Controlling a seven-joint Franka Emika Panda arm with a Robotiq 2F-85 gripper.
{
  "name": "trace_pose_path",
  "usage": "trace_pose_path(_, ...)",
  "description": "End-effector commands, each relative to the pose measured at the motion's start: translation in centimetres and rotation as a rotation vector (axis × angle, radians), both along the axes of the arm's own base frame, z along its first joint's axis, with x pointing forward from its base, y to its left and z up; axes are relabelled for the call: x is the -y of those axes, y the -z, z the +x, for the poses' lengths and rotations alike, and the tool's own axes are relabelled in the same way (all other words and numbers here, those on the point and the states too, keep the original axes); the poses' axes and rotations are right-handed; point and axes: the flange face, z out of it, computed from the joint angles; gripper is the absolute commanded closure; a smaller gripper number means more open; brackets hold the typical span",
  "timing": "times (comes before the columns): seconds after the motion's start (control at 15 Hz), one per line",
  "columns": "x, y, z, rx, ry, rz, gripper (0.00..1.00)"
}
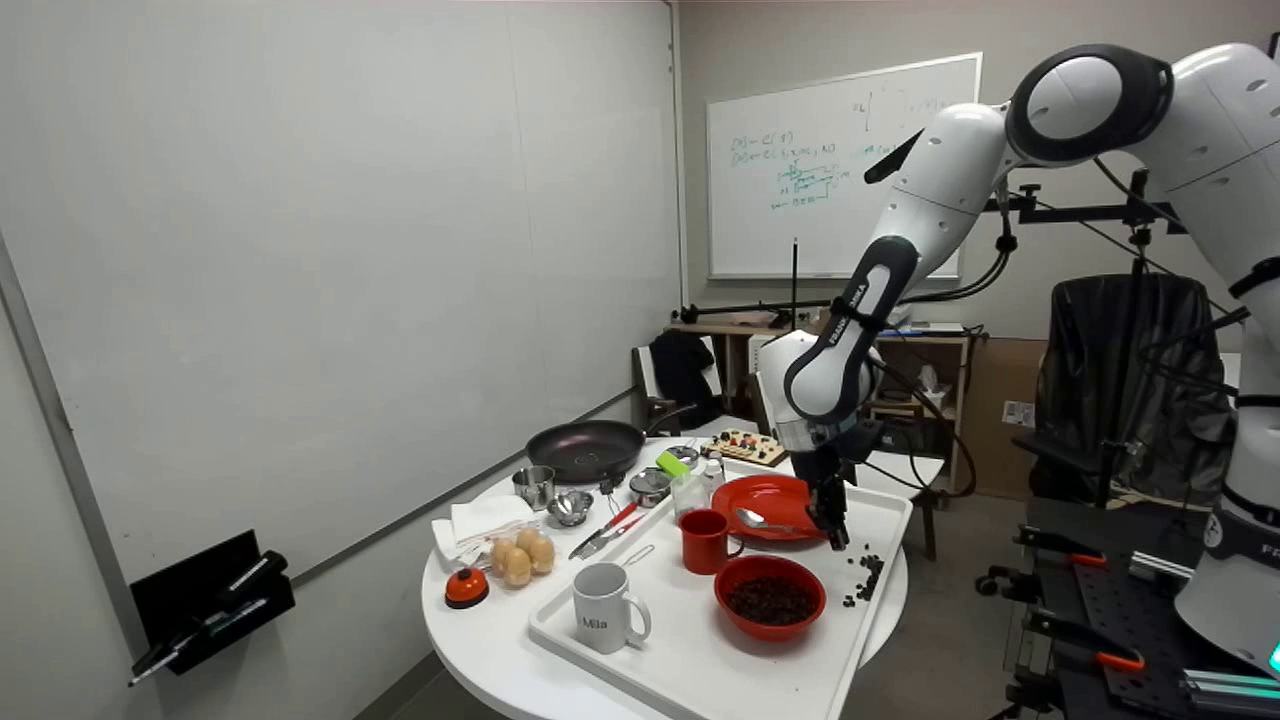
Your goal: Use the spoon to stir the contents in the red bowl
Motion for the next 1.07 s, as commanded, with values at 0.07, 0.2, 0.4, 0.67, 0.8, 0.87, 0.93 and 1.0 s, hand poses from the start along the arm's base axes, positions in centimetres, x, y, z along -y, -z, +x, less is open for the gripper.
trace_pose_path(0.07,1.4,3.1,2.4,0.005,-0.011,0.004,0.91)
trace_pose_path(0.2,1.6,4.4,2.8,-0.007,-0.015,0.012,0.91)
trace_pose_path(0.4,1.6,6.1,3.1,-0.020,-0.032,0.030,0.91)
trace_pose_path(0.67,1.1,7.7,3.5,-0.032,-0.061,0.055,0.91)
trace_pose_path(0.8,1.0,8.0,3.6,-0.035,-0.072,0.062,0.91)
trace_pose_path(0.87,1.0,7.9,3.8,-0.031,-0.076,0.064,0.91)
trace_pose_path(0.93,1.0,7.9,3.8,-0.031,-0.074,0.069,0.90)
trace_pose_path(1.0,1.0,7.9,3.8,-0.031,-0.068,0.072,0.54)
